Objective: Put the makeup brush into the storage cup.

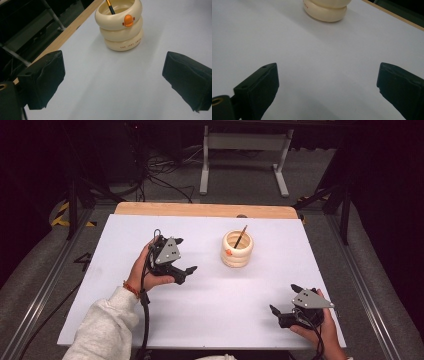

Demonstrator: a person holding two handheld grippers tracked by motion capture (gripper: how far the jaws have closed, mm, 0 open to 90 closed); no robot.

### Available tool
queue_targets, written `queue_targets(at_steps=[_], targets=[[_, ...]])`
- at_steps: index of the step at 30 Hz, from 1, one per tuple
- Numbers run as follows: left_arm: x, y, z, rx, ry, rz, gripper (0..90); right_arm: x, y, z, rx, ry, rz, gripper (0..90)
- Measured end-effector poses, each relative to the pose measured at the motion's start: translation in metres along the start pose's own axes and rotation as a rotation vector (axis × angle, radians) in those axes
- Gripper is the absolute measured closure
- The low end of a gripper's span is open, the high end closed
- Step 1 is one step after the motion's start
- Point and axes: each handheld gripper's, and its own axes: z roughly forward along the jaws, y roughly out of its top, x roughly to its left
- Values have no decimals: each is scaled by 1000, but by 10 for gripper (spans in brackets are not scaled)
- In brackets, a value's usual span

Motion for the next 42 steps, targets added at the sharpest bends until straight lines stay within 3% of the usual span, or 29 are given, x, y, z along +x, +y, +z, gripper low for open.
queue_targets(at_steps=[30,42], targets=[[-3,-26,-23,-11,16,-32,51,-1,0,-1,-2,-4,0,48],[-10,-35,-29,20,12,-12,52,-1,0,-1,-2,-7,2,48]])
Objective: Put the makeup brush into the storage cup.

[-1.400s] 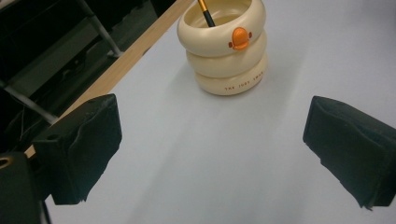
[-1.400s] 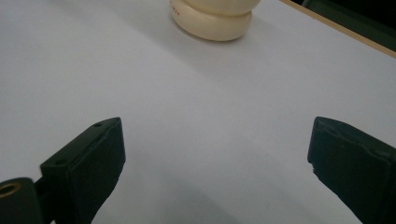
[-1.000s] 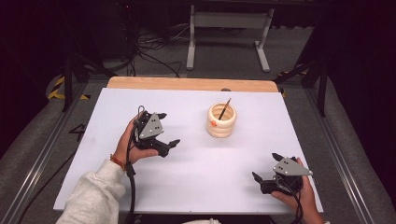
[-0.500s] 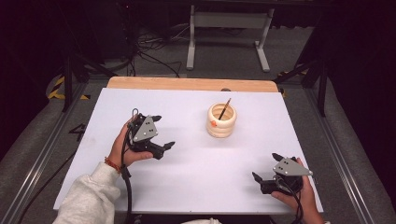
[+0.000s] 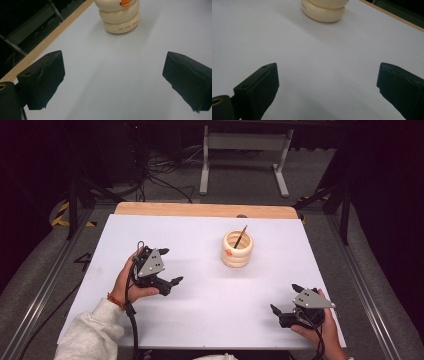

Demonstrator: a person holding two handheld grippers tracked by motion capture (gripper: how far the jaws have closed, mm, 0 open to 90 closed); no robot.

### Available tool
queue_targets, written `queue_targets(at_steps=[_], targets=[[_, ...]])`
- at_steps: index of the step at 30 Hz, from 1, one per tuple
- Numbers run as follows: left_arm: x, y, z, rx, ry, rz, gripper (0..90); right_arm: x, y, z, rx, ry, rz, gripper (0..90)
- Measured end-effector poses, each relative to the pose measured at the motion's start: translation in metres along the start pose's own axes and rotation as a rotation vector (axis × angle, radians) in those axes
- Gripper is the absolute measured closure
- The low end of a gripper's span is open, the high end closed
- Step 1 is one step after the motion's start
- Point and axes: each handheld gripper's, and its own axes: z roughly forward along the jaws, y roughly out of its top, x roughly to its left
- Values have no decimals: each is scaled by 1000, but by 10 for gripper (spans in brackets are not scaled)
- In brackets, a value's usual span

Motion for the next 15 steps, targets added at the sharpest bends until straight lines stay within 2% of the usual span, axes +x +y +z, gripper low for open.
queue_targets(at_steps=[5,11,15], targets=[[-1,-3,-4,1,-3,-10,50,0,0,0,-2,0,2,48],[-4,-12,-7,34,7,4,50,0,0,-1,-2,-1,2,48],[-4,-18,-11,39,7,-6,47,0,-1,-1,-1,-1,2,48]])
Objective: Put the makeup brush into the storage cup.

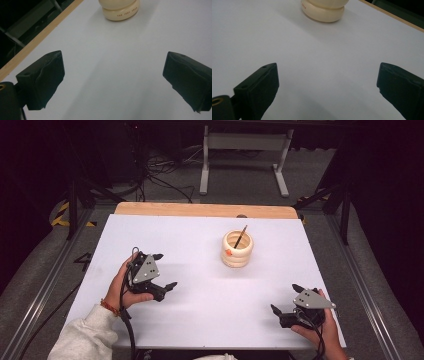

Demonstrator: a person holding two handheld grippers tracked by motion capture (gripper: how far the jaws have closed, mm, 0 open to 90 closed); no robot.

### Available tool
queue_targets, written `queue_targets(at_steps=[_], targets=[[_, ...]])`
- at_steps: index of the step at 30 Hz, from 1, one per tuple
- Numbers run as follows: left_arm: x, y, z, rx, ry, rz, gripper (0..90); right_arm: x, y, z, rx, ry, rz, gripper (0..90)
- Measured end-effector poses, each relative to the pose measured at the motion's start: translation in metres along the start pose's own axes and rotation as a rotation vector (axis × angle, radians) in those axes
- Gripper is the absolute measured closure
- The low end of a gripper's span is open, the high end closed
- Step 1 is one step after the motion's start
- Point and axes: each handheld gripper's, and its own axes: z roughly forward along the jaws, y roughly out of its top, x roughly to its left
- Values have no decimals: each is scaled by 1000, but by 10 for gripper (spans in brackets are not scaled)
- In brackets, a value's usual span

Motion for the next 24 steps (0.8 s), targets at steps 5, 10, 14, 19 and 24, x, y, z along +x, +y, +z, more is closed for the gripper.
queue_targets(at_steps=[5,10,14,19,24], targets=[[-1,-6,-4,10,7,1,47,0,0,0,1,1,-2,48],[-2,-15,-8,29,22,-1,48,1,1,0,-3,0,-5,48],[-4,-23,-11,43,20,-7,47,0,1,0,0,-3,-6,48],[-5,-32,-14,63,23,-11,48,1,1,0,2,-1,-10,48],[-5,-38,-17,66,30,-20,48,1,1,0,4,-2,-8,48]])
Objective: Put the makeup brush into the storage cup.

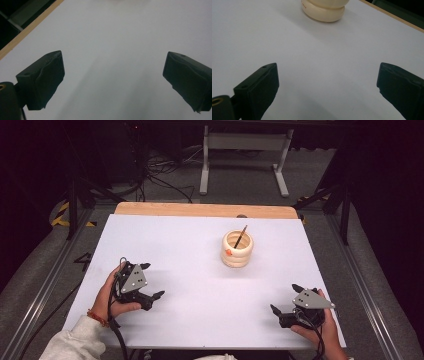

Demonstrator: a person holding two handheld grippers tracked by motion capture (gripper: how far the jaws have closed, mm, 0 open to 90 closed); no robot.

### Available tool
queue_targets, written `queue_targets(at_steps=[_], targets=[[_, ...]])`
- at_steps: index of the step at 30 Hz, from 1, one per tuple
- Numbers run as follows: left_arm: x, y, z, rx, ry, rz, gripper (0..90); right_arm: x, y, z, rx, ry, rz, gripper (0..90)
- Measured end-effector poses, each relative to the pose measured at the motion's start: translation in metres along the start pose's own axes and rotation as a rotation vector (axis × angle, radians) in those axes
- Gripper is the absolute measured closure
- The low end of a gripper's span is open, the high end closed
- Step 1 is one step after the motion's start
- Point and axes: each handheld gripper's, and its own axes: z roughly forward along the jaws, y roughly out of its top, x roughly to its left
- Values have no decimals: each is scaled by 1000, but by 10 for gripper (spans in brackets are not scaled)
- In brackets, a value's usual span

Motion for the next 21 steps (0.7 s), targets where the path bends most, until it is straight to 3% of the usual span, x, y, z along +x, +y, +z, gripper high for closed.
queue_targets(at_steps=[7,21], targets=[[-2,-11,-8,-20,12,-20,49,0,0,0,0,-2,-1,48],[-1,-32,-19,1,27,-69,50,1,0,0,3,-2,-3,48]])
